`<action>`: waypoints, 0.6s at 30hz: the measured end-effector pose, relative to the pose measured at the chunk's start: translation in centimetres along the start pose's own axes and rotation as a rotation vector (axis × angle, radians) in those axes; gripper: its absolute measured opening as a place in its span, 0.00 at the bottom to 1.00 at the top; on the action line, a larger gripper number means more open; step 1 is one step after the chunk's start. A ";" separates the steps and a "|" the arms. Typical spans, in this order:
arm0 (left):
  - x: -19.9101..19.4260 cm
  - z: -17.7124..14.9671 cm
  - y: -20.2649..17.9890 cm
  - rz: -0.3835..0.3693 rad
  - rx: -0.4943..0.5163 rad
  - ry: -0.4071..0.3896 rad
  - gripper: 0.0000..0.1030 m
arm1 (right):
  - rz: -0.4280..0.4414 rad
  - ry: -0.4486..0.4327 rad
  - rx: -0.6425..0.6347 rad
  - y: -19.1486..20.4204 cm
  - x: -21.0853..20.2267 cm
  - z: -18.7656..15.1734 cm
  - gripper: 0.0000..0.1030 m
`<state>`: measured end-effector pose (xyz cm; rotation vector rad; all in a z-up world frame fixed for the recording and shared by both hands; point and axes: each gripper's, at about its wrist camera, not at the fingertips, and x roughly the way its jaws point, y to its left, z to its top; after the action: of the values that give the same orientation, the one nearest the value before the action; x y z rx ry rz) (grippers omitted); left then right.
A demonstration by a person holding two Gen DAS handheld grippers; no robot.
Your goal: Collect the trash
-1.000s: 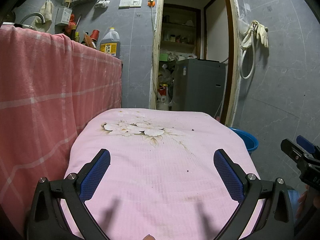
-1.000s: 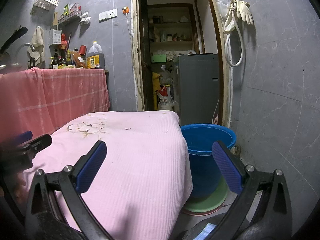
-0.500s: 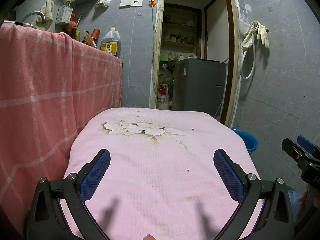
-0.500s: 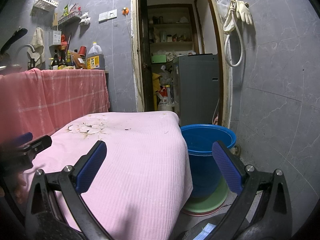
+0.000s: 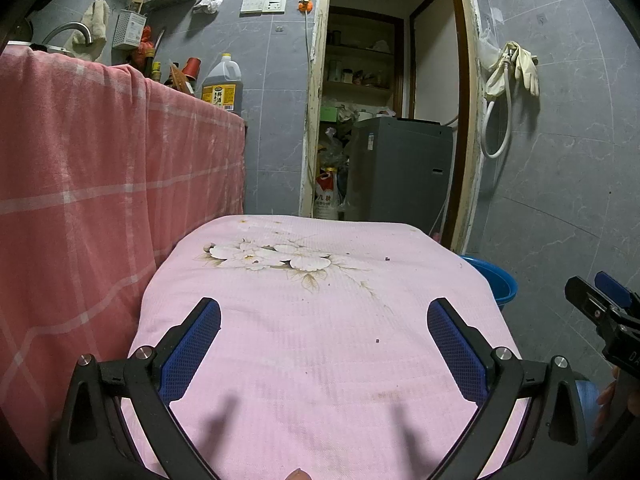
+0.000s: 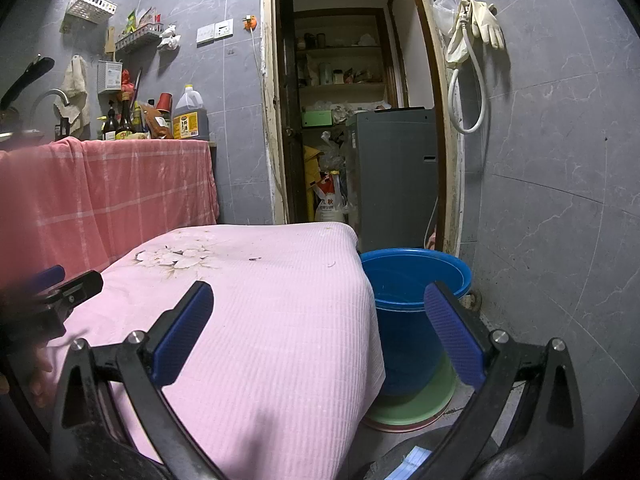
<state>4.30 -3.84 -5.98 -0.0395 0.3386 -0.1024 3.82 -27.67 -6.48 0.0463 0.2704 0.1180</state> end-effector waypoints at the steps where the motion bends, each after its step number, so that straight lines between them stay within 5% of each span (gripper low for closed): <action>1: 0.0 0.0 0.0 0.001 0.000 0.000 0.98 | 0.000 0.000 0.000 0.0 0.0 0.0 1.00; 18: 0.0 0.0 -0.1 0.002 -0.001 0.000 0.98 | 0.001 0.000 0.001 0.1 0.0 -0.1 1.00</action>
<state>4.26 -3.95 -6.00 -0.0398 0.3385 -0.1004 3.79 -27.61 -6.55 0.0474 0.2700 0.1189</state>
